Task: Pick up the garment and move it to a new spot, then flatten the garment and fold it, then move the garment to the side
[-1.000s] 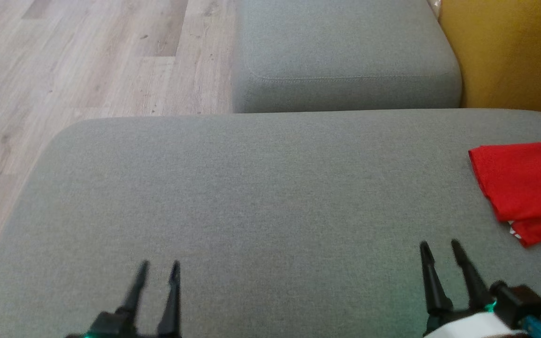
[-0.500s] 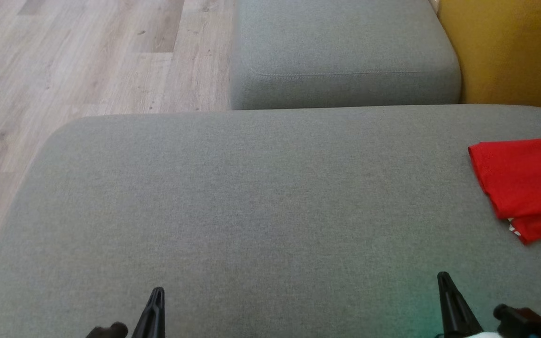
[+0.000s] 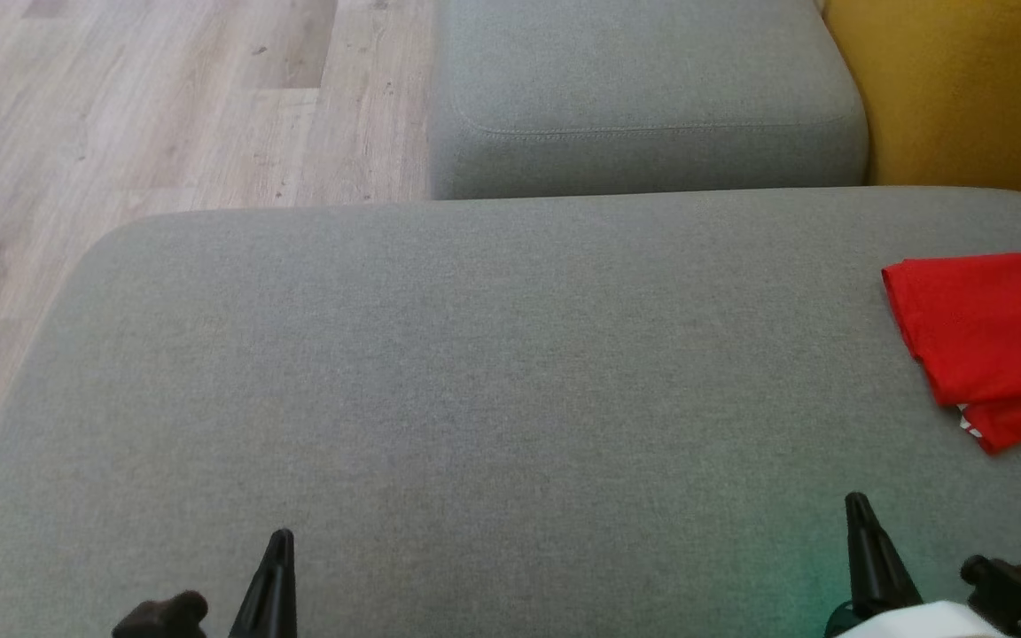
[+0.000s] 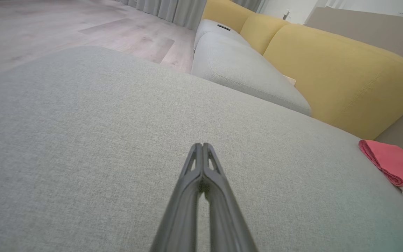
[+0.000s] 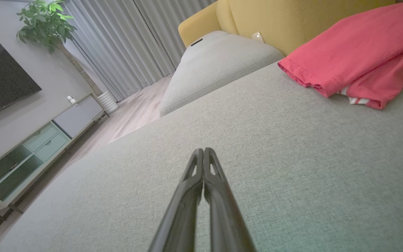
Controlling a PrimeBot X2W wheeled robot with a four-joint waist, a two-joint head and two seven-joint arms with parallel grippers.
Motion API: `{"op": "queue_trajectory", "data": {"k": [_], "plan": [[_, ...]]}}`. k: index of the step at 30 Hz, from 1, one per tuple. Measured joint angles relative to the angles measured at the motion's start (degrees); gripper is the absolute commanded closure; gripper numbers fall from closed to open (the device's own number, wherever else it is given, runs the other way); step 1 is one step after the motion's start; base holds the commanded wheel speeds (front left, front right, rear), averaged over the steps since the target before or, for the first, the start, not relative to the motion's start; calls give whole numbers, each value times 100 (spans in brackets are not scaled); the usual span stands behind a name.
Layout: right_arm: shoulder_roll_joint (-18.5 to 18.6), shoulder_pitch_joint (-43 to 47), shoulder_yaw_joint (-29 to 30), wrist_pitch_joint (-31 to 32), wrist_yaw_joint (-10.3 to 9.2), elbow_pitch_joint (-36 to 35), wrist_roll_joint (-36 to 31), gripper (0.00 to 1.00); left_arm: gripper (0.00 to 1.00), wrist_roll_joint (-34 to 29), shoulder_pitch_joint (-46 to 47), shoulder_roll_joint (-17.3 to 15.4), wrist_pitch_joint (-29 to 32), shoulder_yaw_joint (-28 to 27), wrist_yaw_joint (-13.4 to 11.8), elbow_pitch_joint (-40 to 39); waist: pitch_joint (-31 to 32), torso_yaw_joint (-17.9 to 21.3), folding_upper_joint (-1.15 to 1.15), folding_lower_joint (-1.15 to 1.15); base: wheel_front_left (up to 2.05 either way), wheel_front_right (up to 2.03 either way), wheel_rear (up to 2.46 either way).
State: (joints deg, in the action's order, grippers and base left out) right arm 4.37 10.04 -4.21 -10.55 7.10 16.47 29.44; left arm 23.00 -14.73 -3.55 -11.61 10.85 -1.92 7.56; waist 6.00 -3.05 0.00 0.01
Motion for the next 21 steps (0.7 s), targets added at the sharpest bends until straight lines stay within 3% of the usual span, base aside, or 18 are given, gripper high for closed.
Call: {"op": "queue_trajectory", "data": {"k": [21], "plan": [[-21,-263,237,352,0,-5,1300,100,100,1495,323,-24,296,-216,196,172,-128,63,0,0,0,0,0]]}}
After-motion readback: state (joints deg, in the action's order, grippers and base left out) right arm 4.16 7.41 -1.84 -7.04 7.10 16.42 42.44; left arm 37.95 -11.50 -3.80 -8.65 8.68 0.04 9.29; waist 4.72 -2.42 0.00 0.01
